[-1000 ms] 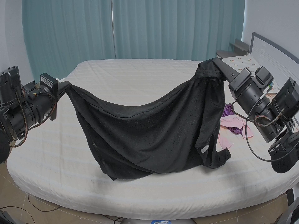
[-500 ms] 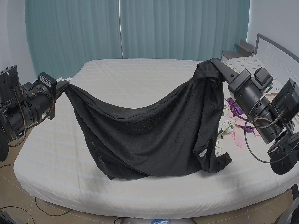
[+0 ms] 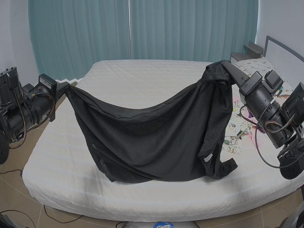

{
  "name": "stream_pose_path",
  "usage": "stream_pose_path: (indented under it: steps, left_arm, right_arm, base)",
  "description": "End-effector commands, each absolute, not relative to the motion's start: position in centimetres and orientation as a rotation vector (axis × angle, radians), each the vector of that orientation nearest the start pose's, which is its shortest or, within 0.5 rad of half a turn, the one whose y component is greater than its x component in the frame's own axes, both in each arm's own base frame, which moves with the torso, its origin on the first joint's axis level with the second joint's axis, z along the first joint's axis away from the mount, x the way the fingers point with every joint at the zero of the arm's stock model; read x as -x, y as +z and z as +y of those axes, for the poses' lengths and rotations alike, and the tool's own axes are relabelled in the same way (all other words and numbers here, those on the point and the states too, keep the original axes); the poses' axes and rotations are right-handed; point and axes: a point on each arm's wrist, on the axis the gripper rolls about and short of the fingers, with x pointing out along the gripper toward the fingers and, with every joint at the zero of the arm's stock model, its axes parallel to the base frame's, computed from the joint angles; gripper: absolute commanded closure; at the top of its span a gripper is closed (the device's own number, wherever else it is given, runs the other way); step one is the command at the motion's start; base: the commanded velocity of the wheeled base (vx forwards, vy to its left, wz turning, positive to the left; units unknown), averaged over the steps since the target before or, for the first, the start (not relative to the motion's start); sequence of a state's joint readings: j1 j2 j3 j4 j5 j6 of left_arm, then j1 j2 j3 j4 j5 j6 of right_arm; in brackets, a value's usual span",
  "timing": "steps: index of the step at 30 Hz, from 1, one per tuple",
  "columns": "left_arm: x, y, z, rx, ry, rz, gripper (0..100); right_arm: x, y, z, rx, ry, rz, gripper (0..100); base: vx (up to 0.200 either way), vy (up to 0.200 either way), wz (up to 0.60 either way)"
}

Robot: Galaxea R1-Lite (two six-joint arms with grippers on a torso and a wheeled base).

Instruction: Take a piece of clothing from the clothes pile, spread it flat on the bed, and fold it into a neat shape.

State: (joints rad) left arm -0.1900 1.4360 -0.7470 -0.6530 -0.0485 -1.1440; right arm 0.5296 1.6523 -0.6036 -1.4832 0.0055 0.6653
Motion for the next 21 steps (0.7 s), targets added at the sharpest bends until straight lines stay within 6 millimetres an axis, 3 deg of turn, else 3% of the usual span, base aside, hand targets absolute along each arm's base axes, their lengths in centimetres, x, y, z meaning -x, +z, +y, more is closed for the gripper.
stream_pose_path:
  steps: [1, 5, 11, 17, 21]
  left_arm:
    - [-24.1, 23.3, -5.0, 1.131, -0.19, 0.205, 100]
    - [-24.3, 22.3, -5.1, 1.129, -0.205, 0.267, 100]
    - [-23.5, 21.7, -5.9, 1.12, -0.224, 0.345, 100]
    - [-21.7, 22.9, -5.9, 1.122, -0.253, 0.341, 100]
    - [-20.0, 24.3, -5.5, 1.122, -0.263, 0.326, 100]
  right_arm:
    - [-23.6, 22.0, 11.9, -0.758, 0.6, -0.214, 100]
    - [-22.9, 21.1, 11.1, -0.789, 0.584, -0.168, 100]
    - [-21.4, 20.5, 10.6, -0.786, 0.595, -0.132, 100]
    - [-19.3, 22.0, 9.8, -0.797, 0.623, -0.186, 100]
    - [-16.2, 24.3, 9.1, -0.821, 0.687, -0.268, 100]
  base:
    - [0.0, 0.0, 0.0]
    - [0.0, 0.0, 0.0]
    - [-0.2, 0.0, 0.0]
    - [-0.2, 0.0, 0.0]
    - [-0.2, 0.0, 0.0]
